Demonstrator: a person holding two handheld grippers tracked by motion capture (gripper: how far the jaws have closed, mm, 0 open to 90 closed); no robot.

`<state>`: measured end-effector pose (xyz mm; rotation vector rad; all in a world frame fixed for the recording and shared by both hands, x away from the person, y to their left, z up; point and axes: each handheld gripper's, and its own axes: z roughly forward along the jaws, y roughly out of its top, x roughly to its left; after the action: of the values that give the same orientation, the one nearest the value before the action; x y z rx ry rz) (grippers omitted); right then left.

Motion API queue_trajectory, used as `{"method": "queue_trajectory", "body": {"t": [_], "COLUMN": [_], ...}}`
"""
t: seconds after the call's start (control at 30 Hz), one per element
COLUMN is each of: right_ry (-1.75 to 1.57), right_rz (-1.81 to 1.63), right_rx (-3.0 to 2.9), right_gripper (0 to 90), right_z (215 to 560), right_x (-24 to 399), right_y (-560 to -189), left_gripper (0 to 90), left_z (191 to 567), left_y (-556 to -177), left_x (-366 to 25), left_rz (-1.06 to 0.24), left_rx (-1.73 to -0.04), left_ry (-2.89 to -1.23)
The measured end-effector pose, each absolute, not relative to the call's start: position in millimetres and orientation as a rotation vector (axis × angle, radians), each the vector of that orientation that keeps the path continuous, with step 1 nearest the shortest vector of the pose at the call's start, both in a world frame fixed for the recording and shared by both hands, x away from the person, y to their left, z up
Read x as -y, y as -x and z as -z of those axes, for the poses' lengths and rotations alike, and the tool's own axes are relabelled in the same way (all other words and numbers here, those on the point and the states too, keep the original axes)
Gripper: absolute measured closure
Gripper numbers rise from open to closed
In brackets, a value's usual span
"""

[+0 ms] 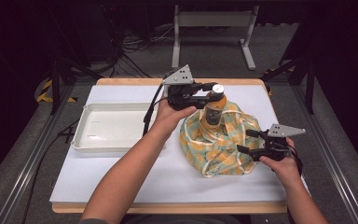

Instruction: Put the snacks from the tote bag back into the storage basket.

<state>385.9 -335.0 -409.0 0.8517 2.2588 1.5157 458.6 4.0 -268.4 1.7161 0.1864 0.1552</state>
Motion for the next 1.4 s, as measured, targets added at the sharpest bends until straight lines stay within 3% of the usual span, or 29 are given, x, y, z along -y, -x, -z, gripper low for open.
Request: {"method": "queue_trajectory", "body": {"t": [0.77,1.4], "right_ry": [-0.843,-0.836], "right_rz": [-1.482,-1.488], "right_rx": [-2.256,-2.212], "right_gripper": [19.7,19.5], "right_z": [407,400], "right_x": [333,339], "right_y": [-385,-382], "left_gripper": [58.3,58.3], "left_z": [255,261], "left_y": [-442,-446], "left_x": [-66,-120], "left_rz": [-0.196,-0.234], "left_rx": [-0.204,-0.311], "left_ry": [-1.726,-1.708]}}
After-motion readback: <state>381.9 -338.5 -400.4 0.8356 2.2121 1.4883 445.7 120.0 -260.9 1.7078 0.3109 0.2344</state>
